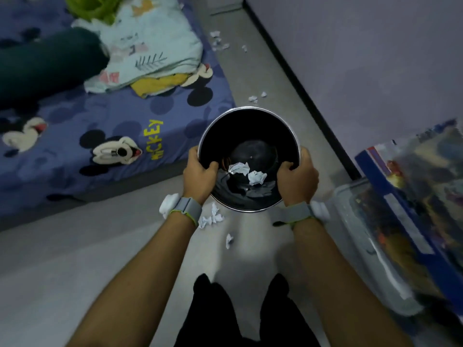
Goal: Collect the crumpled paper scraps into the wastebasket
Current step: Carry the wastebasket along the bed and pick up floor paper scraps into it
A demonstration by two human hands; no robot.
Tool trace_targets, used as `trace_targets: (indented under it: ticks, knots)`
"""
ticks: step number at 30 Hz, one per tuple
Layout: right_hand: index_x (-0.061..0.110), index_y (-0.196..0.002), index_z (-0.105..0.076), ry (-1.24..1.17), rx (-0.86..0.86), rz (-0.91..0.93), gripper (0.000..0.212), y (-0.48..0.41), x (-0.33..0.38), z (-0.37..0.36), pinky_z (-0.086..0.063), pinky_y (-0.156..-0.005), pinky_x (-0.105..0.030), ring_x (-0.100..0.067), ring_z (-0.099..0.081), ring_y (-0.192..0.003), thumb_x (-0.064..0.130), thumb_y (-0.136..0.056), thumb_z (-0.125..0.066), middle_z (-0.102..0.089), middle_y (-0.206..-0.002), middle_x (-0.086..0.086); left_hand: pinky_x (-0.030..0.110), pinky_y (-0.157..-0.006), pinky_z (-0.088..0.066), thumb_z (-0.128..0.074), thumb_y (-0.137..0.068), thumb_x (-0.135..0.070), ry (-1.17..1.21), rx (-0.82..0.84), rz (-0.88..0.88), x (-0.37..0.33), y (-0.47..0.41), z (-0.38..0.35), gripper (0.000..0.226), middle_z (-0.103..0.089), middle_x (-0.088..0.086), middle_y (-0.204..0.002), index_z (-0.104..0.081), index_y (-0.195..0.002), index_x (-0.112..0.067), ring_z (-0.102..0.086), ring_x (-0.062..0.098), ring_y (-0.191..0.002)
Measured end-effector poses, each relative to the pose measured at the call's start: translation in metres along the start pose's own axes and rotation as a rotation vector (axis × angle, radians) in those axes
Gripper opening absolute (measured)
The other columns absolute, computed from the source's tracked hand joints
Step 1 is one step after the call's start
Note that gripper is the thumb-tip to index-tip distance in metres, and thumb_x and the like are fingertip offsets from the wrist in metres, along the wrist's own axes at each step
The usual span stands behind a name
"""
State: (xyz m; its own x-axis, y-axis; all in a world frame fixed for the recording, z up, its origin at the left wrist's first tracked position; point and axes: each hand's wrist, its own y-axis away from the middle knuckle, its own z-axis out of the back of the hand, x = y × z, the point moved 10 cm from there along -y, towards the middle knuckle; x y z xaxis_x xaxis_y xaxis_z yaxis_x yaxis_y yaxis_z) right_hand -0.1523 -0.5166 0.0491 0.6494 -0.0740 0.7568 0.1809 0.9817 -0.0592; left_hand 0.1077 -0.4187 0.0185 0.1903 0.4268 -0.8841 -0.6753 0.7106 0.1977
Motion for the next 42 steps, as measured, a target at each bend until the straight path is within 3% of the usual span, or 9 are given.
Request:
trace_targets:
  ticks: [7, 13, 17, 23, 27, 33, 42]
  knots:
    - [0.028, -0.119, -0.059, 0.064, 0.111, 0.027, 0.047, -0.039, -0.052, -0.075, -0.05, -0.065, -0.036, -0.036, -0.063, -0.08, 0.011, -0.076, -0.051, -0.071, -0.092, -0.011, 0.039, -0.089, -0.049, -0.054, -0.077, -0.009, -0.012, 0.064, 0.095, 0.076, -0.034, -0.054, 0.042, -0.064, 0.005, -0.102, -0.053, -0.118, -0.017, -0.06, 0.029, -0.098]
    - [0.031, -0.117, -0.059, 0.144, 0.191, 0.087, 0.04, -0.066, -0.131, -0.19, -0.051, -0.066, -0.037, -0.036, -0.063, -0.08, 0.014, -0.082, -0.05, -0.07, -0.091, -0.009, 0.029, -0.085, -0.047, -0.051, -0.08, -0.001, -0.078, 0.034, 0.138, 0.197, -0.084, -0.112, 0.046, -0.067, 0.01, -0.113, -0.055, -0.124, -0.014, -0.061, 0.03, -0.101]
    - [0.027, -0.117, -0.059, 0.179, 0.245, 0.11, 0.04, -0.069, -0.183, -0.255, -0.042, -0.062, -0.03, -0.035, -0.062, -0.081, 0.008, -0.084, -0.046, -0.069, -0.093, -0.011, 0.016, -0.07, -0.035, -0.052, -0.082, 0.001, -0.072, -0.058, 0.184, 0.273, -0.104, -0.141, 0.041, -0.066, 0.015, -0.108, -0.054, -0.122, -0.005, -0.057, 0.027, -0.09]
    - [0.027, -0.12, -0.057, 0.235, 0.258, 0.101, 0.039, -0.072, -0.274, -0.35, -0.037, -0.065, -0.031, -0.04, -0.06, -0.088, 0.011, -0.087, -0.045, -0.066, -0.1, -0.018, 0.023, -0.072, -0.038, -0.053, -0.082, -0.002, -0.083, -0.087, 0.182, 0.39, -0.141, -0.198, 0.034, -0.067, 0.018, -0.105, -0.053, -0.116, -0.004, -0.06, 0.036, -0.096]
    - [0.026, -0.119, -0.058, 0.243, 0.273, 0.157, 0.041, -0.074, -0.312, -0.395, -0.037, -0.061, -0.032, -0.041, -0.06, -0.081, 0.009, -0.083, -0.046, -0.065, -0.092, -0.02, 0.024, -0.074, -0.039, -0.057, -0.081, -0.007, -0.116, -0.088, 0.167, 0.448, -0.158, -0.223, 0.034, -0.068, 0.015, -0.103, -0.055, -0.115, -0.008, -0.061, 0.033, -0.096]
    - [0.03, -0.115, -0.057, 0.215, 0.29, 0.203, 0.039, -0.08, -0.35, -0.442, -0.04, -0.063, -0.035, -0.043, -0.058, -0.081, 0.01, -0.084, -0.044, -0.064, -0.091, -0.02, 0.019, -0.072, -0.038, -0.061, -0.079, -0.011, -0.12, -0.163, 0.107, 0.493, -0.176, -0.243, 0.033, -0.067, 0.006, -0.094, -0.059, -0.112, -0.013, -0.058, 0.022, -0.085]
    - [0.028, -0.122, -0.055, 0.194, 0.286, 0.18, 0.041, -0.077, -0.367, -0.448, -0.036, -0.066, -0.037, -0.046, -0.058, -0.088, 0.008, -0.087, -0.044, -0.062, -0.097, -0.024, 0.022, -0.073, -0.039, -0.054, -0.087, -0.018, -0.031, -0.191, 0.09, 0.514, -0.186, -0.253, 0.025, -0.064, 0.0, -0.091, -0.061, -0.111, -0.017, -0.058, 0.02, -0.085]
